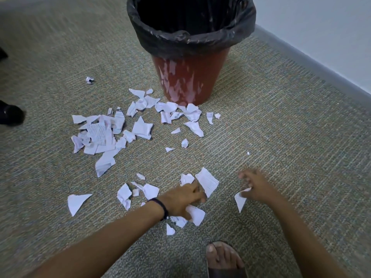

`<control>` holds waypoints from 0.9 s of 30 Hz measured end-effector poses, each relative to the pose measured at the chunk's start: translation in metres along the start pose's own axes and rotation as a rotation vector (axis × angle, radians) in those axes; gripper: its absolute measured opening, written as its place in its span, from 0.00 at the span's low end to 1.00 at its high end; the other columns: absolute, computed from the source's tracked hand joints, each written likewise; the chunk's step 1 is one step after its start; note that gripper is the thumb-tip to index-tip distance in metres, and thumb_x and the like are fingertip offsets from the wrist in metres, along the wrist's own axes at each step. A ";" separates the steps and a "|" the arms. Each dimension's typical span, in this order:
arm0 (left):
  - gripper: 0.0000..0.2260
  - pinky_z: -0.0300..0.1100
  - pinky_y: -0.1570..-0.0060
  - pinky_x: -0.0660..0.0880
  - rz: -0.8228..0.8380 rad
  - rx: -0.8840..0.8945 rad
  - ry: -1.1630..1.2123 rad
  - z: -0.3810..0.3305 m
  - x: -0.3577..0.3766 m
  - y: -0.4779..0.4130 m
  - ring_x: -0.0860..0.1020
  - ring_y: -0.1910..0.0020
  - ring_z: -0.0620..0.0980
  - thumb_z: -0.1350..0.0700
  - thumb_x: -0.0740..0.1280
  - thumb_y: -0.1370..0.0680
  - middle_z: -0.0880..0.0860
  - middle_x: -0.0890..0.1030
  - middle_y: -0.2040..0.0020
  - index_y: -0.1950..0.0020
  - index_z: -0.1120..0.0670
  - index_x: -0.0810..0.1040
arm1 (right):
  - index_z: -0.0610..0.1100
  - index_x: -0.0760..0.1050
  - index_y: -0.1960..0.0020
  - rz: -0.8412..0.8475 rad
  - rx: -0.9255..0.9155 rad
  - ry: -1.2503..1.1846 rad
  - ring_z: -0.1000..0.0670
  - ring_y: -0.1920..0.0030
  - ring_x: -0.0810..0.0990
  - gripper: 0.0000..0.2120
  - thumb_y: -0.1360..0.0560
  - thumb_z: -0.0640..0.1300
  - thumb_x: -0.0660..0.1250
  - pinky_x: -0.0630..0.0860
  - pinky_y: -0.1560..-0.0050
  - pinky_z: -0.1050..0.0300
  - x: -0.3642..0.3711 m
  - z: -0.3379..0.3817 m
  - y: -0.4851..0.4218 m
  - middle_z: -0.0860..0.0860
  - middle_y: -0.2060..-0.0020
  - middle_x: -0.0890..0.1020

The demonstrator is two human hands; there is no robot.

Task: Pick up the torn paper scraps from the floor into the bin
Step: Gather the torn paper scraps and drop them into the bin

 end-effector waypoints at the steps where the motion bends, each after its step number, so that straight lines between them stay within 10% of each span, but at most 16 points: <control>1: 0.27 0.49 0.48 0.68 0.005 0.008 -0.046 -0.001 0.007 0.000 0.69 0.42 0.56 0.55 0.74 0.30 0.58 0.69 0.41 0.34 0.54 0.69 | 0.49 0.66 0.49 0.010 0.001 0.050 0.44 0.51 0.74 0.22 0.33 0.37 0.75 0.74 0.52 0.54 0.004 0.002 0.001 0.47 0.50 0.65; 8: 0.20 0.47 0.48 0.65 -0.069 0.021 -0.189 0.003 0.023 0.001 0.68 0.43 0.55 0.54 0.72 0.30 0.56 0.68 0.41 0.41 0.56 0.71 | 0.46 0.63 0.55 -0.028 -0.022 0.452 0.48 0.54 0.69 0.17 0.31 0.37 0.72 0.66 0.59 0.57 0.024 0.018 0.007 0.46 0.52 0.68; 15: 0.10 0.51 0.47 0.72 -0.139 0.047 -0.188 0.005 0.010 0.013 0.73 0.45 0.58 0.55 0.64 0.23 0.58 0.75 0.47 0.48 0.59 0.78 | 0.48 0.72 0.63 -0.035 -0.057 0.140 0.50 0.60 0.74 0.10 0.31 0.37 0.71 0.62 0.70 0.67 0.023 0.023 0.011 0.51 0.64 0.74; 20: 0.04 0.47 0.45 0.77 -0.523 0.047 -0.173 0.017 -0.016 0.030 0.75 0.40 0.57 0.61 0.73 0.31 0.57 0.77 0.40 0.58 0.53 0.83 | 0.43 0.80 0.58 -0.156 -0.232 -0.163 0.51 0.46 0.73 0.04 0.31 0.41 0.74 0.68 0.46 0.59 0.038 0.058 0.004 0.48 0.48 0.74; 24: 0.12 0.47 0.27 0.57 -0.354 -0.038 -0.041 0.027 -0.017 0.024 0.54 0.24 0.51 0.63 0.66 0.25 0.51 0.56 0.23 0.45 0.52 0.82 | 0.41 0.81 0.56 -0.218 -0.289 0.018 0.46 0.32 0.66 0.04 0.30 0.41 0.72 0.66 0.33 0.50 0.058 0.076 -0.007 0.45 0.33 0.69; 27: 0.11 0.48 0.30 0.63 -0.269 -0.058 -0.047 0.029 -0.009 0.017 0.58 0.25 0.50 0.59 0.65 0.23 0.48 0.55 0.23 0.43 0.52 0.81 | 0.41 0.81 0.56 -0.280 -0.351 0.156 0.47 0.34 0.69 0.03 0.30 0.41 0.72 0.65 0.34 0.54 0.063 0.082 -0.008 0.47 0.35 0.71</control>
Point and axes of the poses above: each hand's wrist, its own y-axis away from the middle knuckle, its own x-axis out of the palm, z = x × y, the point moved 4 cm from there along -y, towards the middle knuckle
